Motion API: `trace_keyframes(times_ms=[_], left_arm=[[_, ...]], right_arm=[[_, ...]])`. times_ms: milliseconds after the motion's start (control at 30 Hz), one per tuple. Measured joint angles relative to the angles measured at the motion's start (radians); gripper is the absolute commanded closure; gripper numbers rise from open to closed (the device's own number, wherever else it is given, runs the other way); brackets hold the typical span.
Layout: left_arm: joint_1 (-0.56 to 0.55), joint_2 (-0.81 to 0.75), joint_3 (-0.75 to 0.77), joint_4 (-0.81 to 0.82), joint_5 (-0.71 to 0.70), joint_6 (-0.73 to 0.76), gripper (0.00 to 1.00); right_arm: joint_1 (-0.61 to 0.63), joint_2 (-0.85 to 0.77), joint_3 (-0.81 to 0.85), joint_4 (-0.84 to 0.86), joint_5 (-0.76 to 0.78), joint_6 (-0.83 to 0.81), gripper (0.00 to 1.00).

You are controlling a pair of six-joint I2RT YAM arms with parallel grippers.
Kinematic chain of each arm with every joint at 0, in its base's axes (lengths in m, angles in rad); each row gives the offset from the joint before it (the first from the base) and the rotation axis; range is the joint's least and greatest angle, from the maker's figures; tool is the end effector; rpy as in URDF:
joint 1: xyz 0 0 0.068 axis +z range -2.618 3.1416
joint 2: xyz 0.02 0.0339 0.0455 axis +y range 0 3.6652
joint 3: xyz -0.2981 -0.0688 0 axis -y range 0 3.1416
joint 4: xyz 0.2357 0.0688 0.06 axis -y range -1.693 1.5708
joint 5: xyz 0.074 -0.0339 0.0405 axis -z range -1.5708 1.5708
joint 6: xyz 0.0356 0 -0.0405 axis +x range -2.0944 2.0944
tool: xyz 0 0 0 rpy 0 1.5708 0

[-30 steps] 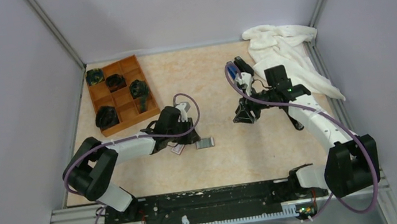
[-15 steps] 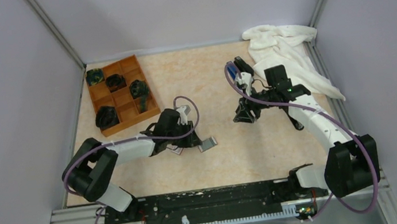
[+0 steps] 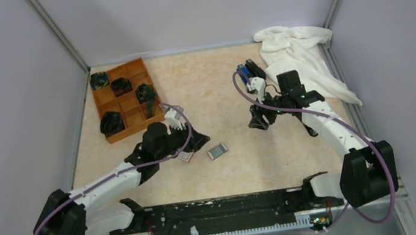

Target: Unload the staples from the stapler

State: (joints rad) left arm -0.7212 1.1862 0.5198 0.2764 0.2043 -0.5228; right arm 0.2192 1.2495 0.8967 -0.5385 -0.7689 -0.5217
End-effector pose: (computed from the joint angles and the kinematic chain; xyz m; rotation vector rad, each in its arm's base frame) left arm 0.1689 -0.1581 0.2499 0.3498 2.0654 -0.9901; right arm 0.2195 0.0743 0.2937 -1.1168 1.9849 0.7817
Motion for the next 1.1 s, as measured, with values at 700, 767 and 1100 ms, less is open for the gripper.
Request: trace_keyframes(times_ms=[700,767,1100], left_arm=[[-0.001,-0.198,-0.347,0.564,0.056,-0.045,0.17],[-0.001,-0.198,-0.354,0.575,0.06,-0.046,0.17],[-0.001,-0.196,-0.367,0.589,0.074,-0.046,0.18]], right_arm=[[-0.008,0.288,0.022,0.025,0.556,-0.006,0.57],[-0.013,0.292,0.024,0.025,0.558,-0.006,0.57],[-0.015,0.36,0.061,0.008,0.543,-0.021,0.6]])
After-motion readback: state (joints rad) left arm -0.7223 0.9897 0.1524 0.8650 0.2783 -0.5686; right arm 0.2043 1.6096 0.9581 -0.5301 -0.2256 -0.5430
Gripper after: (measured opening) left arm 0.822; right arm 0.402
